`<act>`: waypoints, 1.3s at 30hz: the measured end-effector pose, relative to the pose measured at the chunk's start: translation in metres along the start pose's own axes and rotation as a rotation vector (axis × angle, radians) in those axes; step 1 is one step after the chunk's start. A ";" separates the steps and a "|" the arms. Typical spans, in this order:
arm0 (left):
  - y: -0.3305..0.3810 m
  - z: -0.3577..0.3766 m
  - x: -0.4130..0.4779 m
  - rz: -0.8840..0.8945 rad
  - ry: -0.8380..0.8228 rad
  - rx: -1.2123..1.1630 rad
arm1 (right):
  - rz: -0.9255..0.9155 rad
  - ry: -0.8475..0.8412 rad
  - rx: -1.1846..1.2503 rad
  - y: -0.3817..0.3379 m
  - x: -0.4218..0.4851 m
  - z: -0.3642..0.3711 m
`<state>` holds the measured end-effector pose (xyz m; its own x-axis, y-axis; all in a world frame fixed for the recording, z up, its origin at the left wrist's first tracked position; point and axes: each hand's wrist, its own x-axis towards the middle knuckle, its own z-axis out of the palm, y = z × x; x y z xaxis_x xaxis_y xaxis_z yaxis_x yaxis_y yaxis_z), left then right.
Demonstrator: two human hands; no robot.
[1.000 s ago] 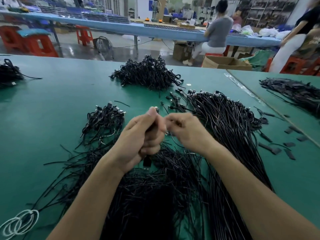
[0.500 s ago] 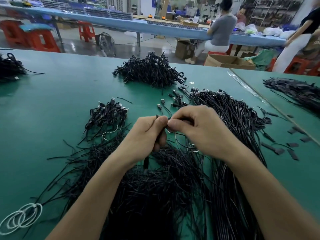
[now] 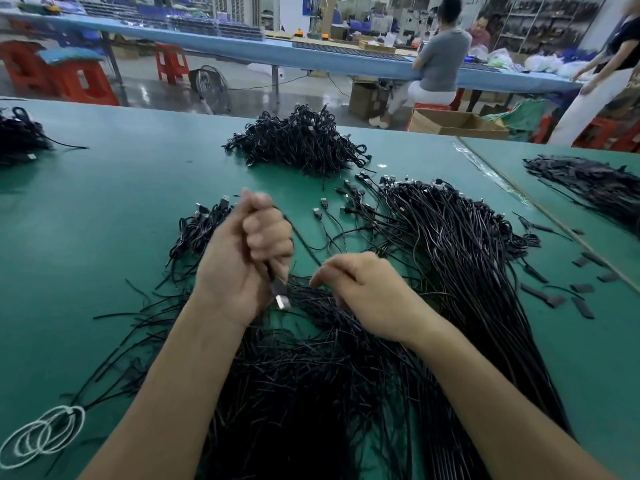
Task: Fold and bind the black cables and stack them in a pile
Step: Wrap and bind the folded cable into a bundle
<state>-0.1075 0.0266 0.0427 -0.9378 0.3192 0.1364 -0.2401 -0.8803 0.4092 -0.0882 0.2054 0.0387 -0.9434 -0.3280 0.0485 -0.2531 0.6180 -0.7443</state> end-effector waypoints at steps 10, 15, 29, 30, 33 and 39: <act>-0.022 -0.003 -0.003 0.265 0.010 1.520 | -0.198 0.160 -0.073 -0.023 0.000 -0.020; -0.019 0.007 -0.012 -0.163 -0.035 1.053 | -0.233 0.270 0.167 -0.017 0.005 -0.032; -0.026 -0.003 -0.003 0.406 0.140 1.328 | -0.179 -0.071 -0.303 -0.029 -0.018 -0.009; -0.026 -0.002 -0.005 0.346 0.086 1.452 | -0.198 -0.022 -0.290 -0.029 -0.017 -0.014; -0.027 0.005 -0.010 0.062 -0.010 1.368 | -0.236 0.161 -0.207 -0.028 -0.015 -0.026; -0.016 0.003 -0.015 -0.273 -0.151 1.062 | -0.229 0.061 0.095 -0.021 -0.006 -0.041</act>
<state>-0.0894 0.0368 0.0367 -0.8283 0.5603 0.0025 -0.0290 -0.0475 0.9985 -0.0862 0.2235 0.0816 -0.8759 -0.4061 0.2605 -0.4428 0.4623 -0.7683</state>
